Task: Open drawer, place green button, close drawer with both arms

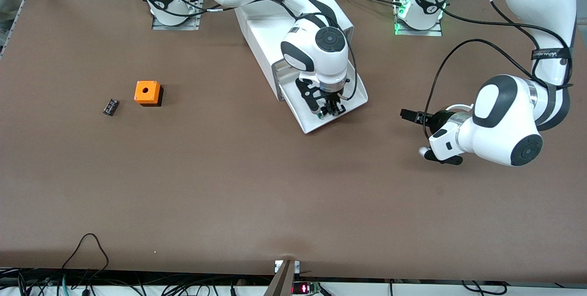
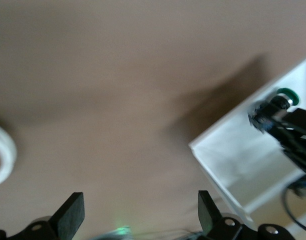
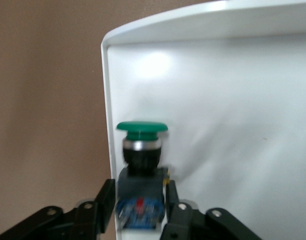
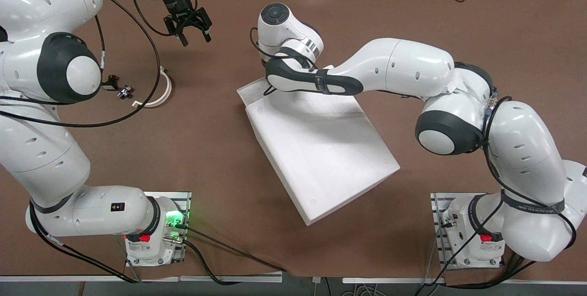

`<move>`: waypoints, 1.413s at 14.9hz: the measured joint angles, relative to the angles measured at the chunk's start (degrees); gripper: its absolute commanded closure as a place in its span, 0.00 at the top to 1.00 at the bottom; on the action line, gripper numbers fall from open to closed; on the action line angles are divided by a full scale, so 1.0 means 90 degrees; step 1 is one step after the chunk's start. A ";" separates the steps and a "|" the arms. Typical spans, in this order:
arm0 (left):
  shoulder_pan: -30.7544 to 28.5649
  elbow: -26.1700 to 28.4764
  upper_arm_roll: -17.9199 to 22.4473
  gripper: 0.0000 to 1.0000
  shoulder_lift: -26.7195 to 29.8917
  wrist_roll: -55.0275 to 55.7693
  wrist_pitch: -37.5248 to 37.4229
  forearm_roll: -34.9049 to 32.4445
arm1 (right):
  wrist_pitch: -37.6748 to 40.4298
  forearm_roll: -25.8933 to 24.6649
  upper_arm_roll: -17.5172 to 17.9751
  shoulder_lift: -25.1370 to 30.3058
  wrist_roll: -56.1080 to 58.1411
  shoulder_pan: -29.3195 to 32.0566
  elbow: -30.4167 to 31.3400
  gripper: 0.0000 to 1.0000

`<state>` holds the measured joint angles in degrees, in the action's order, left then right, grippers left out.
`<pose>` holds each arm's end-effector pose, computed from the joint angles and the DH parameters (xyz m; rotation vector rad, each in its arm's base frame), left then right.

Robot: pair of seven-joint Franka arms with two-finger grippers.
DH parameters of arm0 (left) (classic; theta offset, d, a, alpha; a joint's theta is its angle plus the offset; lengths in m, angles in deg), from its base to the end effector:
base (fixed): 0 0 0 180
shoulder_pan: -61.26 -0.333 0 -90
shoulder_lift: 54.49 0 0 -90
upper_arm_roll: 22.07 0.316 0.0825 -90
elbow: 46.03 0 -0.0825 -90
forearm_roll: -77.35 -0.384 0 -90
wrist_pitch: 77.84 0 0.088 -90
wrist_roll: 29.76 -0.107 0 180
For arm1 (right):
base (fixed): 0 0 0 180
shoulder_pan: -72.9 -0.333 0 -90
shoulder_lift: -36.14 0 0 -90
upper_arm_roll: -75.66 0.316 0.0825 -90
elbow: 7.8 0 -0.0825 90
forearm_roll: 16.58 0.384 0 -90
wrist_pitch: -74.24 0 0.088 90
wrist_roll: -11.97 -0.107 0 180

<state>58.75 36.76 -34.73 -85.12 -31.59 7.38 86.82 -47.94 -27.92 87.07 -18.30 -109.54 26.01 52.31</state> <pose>0.6352 -0.1101 0.3603 2.7965 -0.2521 -0.7163 0.4694 0.6366 0.2784 -2.5486 1.5696 -0.0298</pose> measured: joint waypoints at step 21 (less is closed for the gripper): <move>0.0751 0.0865 -0.0464 0.99 0.0022 0.5024 0.3366 -0.1545 | 0.1770 0.0918 -0.0325 0.1715 0.6092 0.2556 -0.0143 1.00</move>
<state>65.51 44.54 -38.90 -84.92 13.63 37.68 72.91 -32.01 -19.65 84.14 -2.87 -54.71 49.01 51.02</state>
